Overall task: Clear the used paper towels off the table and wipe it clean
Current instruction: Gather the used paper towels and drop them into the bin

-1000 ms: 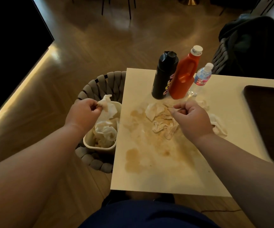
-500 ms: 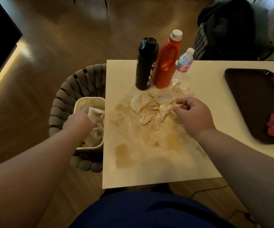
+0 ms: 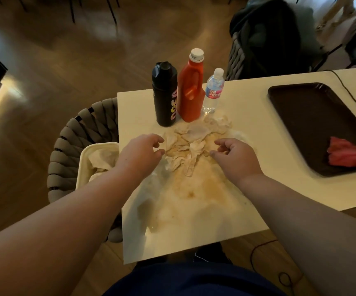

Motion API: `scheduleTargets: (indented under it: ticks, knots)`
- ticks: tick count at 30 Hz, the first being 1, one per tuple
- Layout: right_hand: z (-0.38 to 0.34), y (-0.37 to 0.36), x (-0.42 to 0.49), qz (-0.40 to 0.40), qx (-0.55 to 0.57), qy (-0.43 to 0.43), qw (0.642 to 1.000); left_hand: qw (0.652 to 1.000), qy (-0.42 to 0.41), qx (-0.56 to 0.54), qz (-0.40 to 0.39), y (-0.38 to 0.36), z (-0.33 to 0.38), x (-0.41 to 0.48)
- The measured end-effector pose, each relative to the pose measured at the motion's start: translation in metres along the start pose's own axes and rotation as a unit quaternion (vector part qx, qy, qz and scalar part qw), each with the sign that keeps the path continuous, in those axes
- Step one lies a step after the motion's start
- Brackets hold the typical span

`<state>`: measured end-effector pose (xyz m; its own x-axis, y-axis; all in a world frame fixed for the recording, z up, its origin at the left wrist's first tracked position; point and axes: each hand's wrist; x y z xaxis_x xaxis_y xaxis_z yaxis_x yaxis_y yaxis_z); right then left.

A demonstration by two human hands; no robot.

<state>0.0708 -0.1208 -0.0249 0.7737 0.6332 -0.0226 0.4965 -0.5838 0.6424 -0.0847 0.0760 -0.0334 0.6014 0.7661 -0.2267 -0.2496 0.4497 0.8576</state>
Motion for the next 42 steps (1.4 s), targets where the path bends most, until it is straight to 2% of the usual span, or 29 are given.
scheduleTargets:
  ticks: [7, 12, 16, 19, 24, 29, 37, 42]
  knots:
    - [0.015, -0.016, -0.011, -0.051, -0.045, -0.023, 0.997, 0.997, -0.020, 0.070, -0.024, -0.020, -0.001, 0.004]
    - [0.025, -0.019, -0.014, -0.072, -0.059, -0.033, 0.995, 0.996, -0.016, 0.085, -0.010, -0.024, -0.002, 0.015]
    - [0.024, -0.018, -0.008, -0.081, -0.062, -0.030, 0.994, 0.985, -0.016, 0.165, -0.042, -0.028, 0.005, 0.031]
    - [0.025, -0.018, -0.006, -0.076, -0.059, -0.036, 0.995, 0.984, 0.007, 0.165, -0.070, -0.034, 0.007, 0.043]
    - [0.031, -0.017, -0.003, -0.067, -0.051, -0.045, 0.995, 0.979, 0.004, 0.191, -0.072, -0.044, 0.004, 0.054]
    - [0.032, -0.021, 0.006, -0.073, -0.048, -0.050, 0.995, 0.983, 0.007, 0.172, -0.064, -0.044, 0.002, 0.059]
    - [0.023, -0.035, 0.039, -0.093, -0.080, -0.053, 0.991, 0.997, -0.034, 0.047, 0.045, -0.007, 0.008, 0.044]
    - [0.021, -0.045, 0.060, -0.112, -0.125, -0.074, 0.983, 0.996, -0.027, 0.004, 0.087, 0.016, 0.010, 0.024]
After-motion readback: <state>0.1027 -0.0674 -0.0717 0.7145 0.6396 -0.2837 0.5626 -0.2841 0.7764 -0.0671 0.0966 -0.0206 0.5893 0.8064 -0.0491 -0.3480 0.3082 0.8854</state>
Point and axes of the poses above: each hand's wrist, its own x-axis towards the middle knuckle, its own y-axis out of the back of the hand, z = x × y, and after that the axes turned 10 degrees about y, right-handed
